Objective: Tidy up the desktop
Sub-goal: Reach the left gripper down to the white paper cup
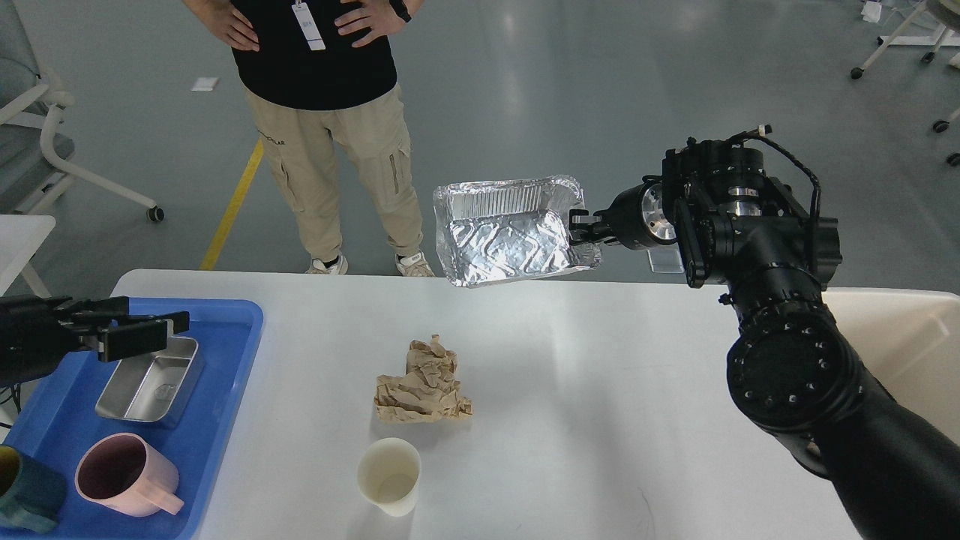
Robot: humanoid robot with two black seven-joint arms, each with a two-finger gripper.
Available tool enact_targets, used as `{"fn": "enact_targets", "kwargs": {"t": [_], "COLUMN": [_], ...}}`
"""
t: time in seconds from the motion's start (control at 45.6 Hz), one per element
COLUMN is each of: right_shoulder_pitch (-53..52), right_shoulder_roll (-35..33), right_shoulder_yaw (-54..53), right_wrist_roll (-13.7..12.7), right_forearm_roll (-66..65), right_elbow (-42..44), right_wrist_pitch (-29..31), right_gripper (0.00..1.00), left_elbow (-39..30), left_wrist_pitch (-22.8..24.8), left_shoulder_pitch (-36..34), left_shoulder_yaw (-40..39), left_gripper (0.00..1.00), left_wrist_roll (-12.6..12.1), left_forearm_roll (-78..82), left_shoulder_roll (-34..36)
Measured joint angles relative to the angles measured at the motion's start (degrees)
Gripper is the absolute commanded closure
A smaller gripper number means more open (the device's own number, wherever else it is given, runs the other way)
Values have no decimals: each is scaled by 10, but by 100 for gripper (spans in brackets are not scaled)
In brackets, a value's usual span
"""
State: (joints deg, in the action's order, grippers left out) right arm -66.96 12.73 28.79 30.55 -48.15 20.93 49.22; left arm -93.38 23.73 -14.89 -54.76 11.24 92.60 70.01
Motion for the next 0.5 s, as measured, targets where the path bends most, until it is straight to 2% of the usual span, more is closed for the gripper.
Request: {"fn": "enact_targets", "kwargs": {"t": [0.11,0.351,0.504], "right_shoulder_pitch": [4,11,20], "right_shoulder_roll": [-1,-2,-3], "right_shoulder_yaw": [3,8,29], "right_wrist_roll": [10,49,94], "right_forearm_roll": [0,-2,-2], "right_elbow": [1,2,5], "right_wrist_pitch": [1,-2,-3], "right_gripper": [100,100,100], "left_elbow": [0,0,4], "left_wrist_pitch": [0,0,2], "left_shoulder_pitch": [-1,-2,-2], "left_shoulder_yaw": [1,0,-1], "left_gripper": [3,3,3], "left_wrist_roll": [4,6,9], "left_forearm_roll": [3,2,1], "left_shoulder_roll": [-8,-40,-50]}}
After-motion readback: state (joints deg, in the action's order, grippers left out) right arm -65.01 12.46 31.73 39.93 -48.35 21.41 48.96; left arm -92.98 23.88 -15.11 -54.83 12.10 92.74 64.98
